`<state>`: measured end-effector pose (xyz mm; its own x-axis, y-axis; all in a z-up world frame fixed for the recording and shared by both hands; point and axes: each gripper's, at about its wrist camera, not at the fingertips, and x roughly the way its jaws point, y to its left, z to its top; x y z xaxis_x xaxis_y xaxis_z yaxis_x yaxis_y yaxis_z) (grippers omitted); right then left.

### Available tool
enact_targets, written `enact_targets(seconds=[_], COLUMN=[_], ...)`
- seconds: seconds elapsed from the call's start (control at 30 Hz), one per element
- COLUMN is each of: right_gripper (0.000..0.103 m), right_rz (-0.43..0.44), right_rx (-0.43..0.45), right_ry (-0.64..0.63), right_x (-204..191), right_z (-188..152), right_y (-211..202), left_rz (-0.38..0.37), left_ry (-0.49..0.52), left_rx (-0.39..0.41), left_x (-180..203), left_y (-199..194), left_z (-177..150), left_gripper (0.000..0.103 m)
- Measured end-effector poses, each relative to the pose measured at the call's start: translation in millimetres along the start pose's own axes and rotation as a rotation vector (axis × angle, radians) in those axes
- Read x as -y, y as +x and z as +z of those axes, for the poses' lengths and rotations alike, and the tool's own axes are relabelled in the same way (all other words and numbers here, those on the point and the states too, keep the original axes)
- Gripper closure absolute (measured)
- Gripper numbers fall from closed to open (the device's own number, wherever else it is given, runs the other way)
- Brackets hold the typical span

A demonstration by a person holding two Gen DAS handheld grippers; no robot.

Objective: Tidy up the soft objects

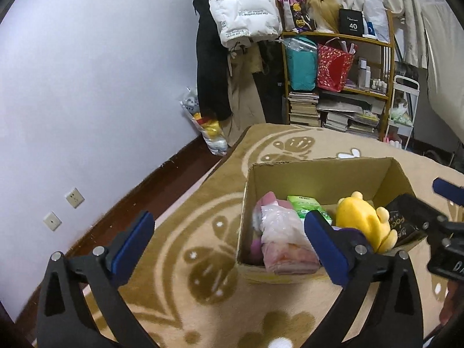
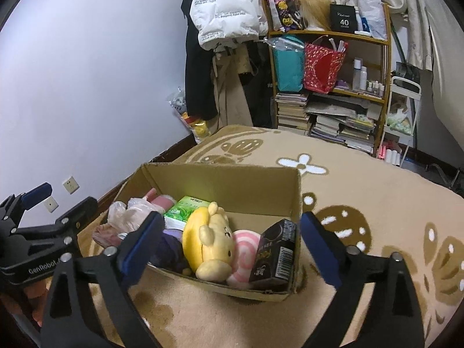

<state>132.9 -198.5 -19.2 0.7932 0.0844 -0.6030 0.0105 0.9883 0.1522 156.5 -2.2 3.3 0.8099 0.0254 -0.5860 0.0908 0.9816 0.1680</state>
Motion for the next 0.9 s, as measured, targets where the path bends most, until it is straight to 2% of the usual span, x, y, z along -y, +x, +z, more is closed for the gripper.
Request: enact_targets(seconds=[0.27,0.47,0.67,0.8,0.9], right_gripper=[0.0,0.0,0.0,0.0,0.0], right_rz=[-0.003,0.005,0.01,-0.007,-0.013], right_rx=[0.037,0.07,0.104,0.126,0.131], right_ry=[0.025,0.026,0.018,-0.026,-0.046], right_x=[1,-2,-5,-14,-17], right_z=[7,6,5,-2,-10], right_y=[-40,-73,-104,-122,-132], left_rz=[0.006,-0.029,-0.024,-0.054,-0.045], left_ry=[-0.031,-0.047,-0.014,-0.015,-0.024], left_rx=[0.039,0.07,0.104,0.105,0.126], left_x=[-15,-22,-21,-20,-23], left_y=[-38,-70,-100,-118,-130], left_z=[3,5,-6,-17,-25], left_gripper=[0.001,0.001,0.001,0.001,0.001])
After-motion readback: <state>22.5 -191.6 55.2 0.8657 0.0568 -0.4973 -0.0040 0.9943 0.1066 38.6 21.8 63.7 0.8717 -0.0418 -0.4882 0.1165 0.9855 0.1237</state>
